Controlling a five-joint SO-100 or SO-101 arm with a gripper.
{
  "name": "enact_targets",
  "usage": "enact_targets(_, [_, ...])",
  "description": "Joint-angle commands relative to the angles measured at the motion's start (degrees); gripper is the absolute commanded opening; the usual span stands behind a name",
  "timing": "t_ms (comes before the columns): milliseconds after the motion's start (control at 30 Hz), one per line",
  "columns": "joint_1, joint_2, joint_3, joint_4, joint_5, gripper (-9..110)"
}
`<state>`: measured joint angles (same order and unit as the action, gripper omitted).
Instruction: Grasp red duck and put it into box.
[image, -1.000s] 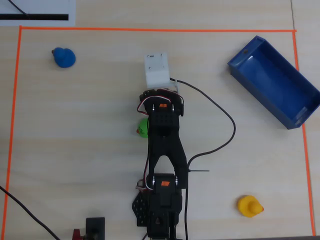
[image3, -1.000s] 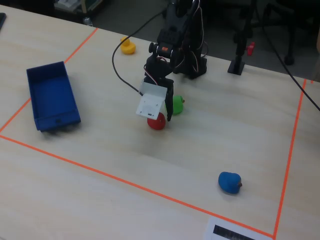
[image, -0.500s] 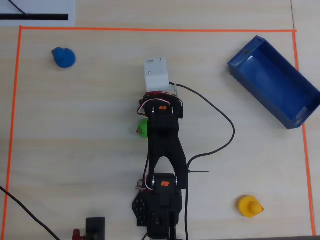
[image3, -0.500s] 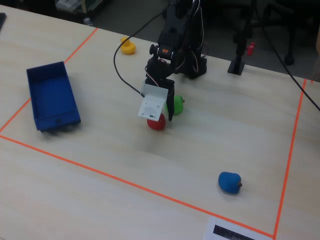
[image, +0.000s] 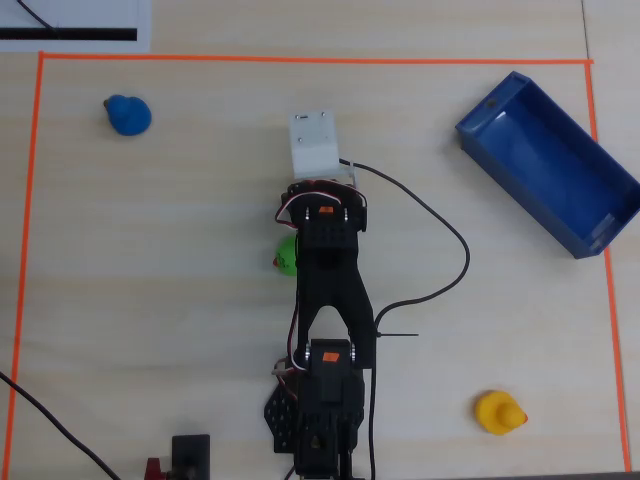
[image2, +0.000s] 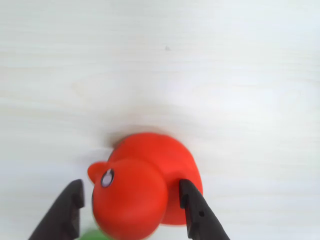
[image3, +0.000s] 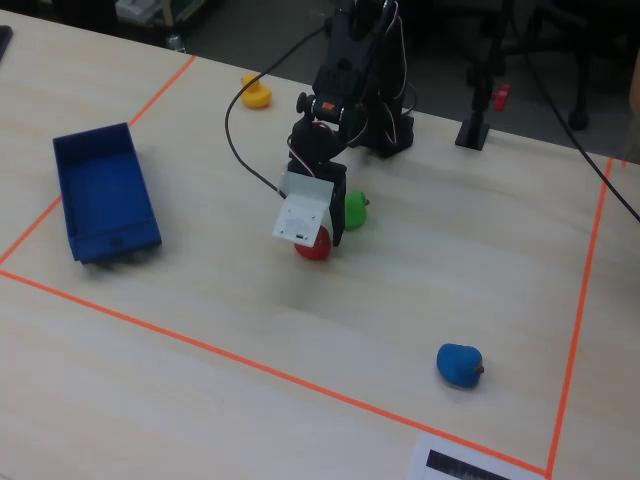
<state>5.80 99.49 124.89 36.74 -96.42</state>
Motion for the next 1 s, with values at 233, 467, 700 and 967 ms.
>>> enact_targets(233, [0.6, -1.5, -4.7, -0.9, -0.9, 0])
enact_targets(467, [1.6, 1.6, -9.4, -0.3, 2.8, 0])
enact_targets(700, [11.0, -6.3, -39.8, 14.5, 6.8, 0])
enact_targets(967, [23.2, -14.9, -64.6, 20.9, 5.4, 0])
